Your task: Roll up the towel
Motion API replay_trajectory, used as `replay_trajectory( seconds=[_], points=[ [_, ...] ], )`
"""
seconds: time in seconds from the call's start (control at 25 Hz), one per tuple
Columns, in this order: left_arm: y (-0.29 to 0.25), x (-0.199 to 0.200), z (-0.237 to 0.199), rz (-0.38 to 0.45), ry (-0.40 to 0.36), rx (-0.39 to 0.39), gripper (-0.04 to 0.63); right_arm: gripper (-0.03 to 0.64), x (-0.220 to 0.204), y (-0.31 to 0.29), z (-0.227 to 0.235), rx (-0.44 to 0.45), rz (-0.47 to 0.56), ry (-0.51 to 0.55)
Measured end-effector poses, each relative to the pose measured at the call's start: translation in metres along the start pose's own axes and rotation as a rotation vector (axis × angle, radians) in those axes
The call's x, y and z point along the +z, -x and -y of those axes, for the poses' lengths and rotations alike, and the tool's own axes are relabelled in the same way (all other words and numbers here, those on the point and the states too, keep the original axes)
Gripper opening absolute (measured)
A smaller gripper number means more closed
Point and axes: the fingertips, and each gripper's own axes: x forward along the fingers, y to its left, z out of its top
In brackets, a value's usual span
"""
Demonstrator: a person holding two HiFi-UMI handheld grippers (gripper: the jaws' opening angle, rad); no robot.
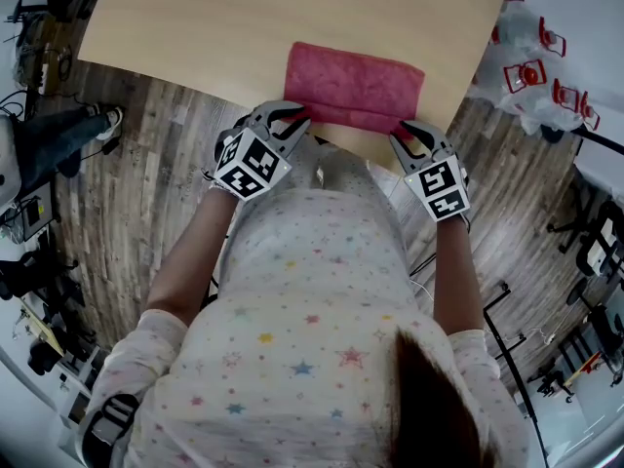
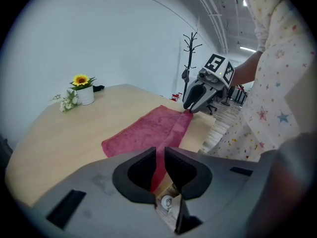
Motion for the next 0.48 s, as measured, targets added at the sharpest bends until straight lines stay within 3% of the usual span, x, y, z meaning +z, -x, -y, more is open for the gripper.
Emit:
replay_trajectory(
  seconds=[0.2, 0.4, 0.48],
  points=[
    [-0.013, -0.003, 0.012, -0.017, -0.020, -0.032, 0.044, 0.112, -0.009, -0.010, -0.006, 0.020, -0.035, 0.036],
    [-0.024, -0.026, 0.017, -0.102, -0.038, -0.053, 0.149, 0.158, -0.026, -0.021, -0.013, 0.039, -0.102, 0.098],
    [-0.027, -0.029, 0.016, -0.121, -0.056, -0.042, 0.158, 0.160, -0.029, -0.024, -0.012, 0.031, -0.113, 0.106]
  ],
)
